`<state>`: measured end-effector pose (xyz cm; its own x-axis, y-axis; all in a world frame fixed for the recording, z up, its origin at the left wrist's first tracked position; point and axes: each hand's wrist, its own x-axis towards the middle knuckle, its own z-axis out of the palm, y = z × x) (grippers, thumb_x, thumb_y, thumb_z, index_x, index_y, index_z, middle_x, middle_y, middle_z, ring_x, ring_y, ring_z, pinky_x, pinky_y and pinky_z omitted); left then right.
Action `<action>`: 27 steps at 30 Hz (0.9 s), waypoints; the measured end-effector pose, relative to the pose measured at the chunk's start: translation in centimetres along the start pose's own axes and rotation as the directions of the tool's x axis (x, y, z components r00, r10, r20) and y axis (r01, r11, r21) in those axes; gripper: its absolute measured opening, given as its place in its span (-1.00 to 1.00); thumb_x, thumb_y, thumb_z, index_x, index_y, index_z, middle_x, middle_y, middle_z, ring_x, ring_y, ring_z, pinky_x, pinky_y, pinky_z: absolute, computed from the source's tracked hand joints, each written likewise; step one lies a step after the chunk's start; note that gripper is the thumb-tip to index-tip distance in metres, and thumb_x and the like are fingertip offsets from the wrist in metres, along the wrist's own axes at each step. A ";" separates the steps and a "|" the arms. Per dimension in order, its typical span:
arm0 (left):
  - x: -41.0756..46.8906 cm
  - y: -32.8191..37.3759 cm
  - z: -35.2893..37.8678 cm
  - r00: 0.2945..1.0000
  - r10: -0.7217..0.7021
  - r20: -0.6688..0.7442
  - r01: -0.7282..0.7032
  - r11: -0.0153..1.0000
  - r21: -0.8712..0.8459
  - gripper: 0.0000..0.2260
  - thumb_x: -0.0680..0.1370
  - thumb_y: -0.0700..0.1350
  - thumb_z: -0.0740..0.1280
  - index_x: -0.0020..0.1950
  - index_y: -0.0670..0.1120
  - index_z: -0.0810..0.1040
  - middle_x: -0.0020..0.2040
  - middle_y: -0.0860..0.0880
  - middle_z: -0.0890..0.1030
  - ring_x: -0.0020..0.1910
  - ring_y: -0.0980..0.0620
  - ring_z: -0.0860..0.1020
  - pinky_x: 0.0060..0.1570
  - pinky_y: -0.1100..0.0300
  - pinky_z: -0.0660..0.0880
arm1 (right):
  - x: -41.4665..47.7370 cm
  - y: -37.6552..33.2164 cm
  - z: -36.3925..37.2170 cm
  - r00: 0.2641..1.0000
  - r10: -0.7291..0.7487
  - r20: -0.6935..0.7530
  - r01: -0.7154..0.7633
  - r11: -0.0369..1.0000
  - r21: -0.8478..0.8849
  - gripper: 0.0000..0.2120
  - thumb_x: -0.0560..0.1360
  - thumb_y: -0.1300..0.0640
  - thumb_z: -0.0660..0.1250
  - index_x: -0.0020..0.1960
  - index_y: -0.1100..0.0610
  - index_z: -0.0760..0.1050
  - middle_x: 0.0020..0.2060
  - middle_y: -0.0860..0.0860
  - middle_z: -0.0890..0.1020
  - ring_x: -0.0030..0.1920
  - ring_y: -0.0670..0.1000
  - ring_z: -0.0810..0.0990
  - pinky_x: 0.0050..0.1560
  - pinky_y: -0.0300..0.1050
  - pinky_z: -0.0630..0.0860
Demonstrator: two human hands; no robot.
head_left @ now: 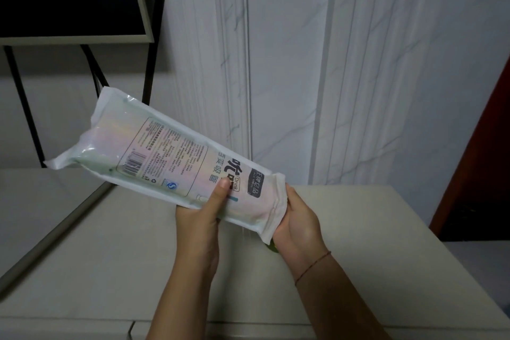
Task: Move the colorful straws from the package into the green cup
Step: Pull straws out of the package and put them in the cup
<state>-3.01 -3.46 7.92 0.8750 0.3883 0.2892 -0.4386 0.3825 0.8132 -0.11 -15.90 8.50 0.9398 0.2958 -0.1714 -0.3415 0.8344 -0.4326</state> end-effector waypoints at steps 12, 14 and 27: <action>1.5 -0.4 -1.4 0.984 -0.096 -0.147 0.055 0.964 -0.260 -0.53 0.46 -0.14 0.41 0.37 0.00 0.49 0.20 -0.03 0.66 0.15 0.02 0.64 -0.03 0.14 0.61 | -0.5 -0.8 -1.2 0.952 -0.308 0.001 0.252 0.777 -0.576 -0.76 0.57 0.14 0.21 0.18 0.16 0.53 -0.02 0.22 0.66 -0.17 0.09 0.64 -0.28 -0.05 0.47; 1.9 -0.6 -1.6 0.976 -0.158 -0.147 0.104 0.941 -0.323 -0.53 0.45 -0.15 0.41 0.37 -0.02 0.48 0.21 -0.04 0.65 0.15 0.01 0.64 0.02 0.07 0.61 | -0.8 -1.2 -1.3 0.908 -0.419 0.006 0.301 0.643 -0.704 -0.80 0.54 0.16 0.25 0.11 0.14 0.58 -0.21 0.14 0.61 -0.37 -0.09 0.53 -0.40 -0.21 0.47; 2.8 -2.0 -2.0 0.906 -0.398 -0.142 0.237 0.757 -0.609 -0.52 0.40 -0.23 0.41 0.31 0.01 0.50 0.08 -0.07 0.71 0.03 -0.04 0.69 -0.06 -0.25 0.57 | -1.3 -4.6 -2.8 0.853 -0.509 0.112 0.438 0.583 -0.685 -0.85 0.52 0.26 0.25 -0.07 0.20 0.60 -0.47 0.01 0.56 -0.43 -0.09 0.49 -0.36 -0.26 0.50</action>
<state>-0.13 -1.49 6.13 0.9383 0.3189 -0.1335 -0.2497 0.8922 0.3762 0.21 -21.41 8.26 0.9775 -0.1202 0.1732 0.2019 0.2976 -0.9331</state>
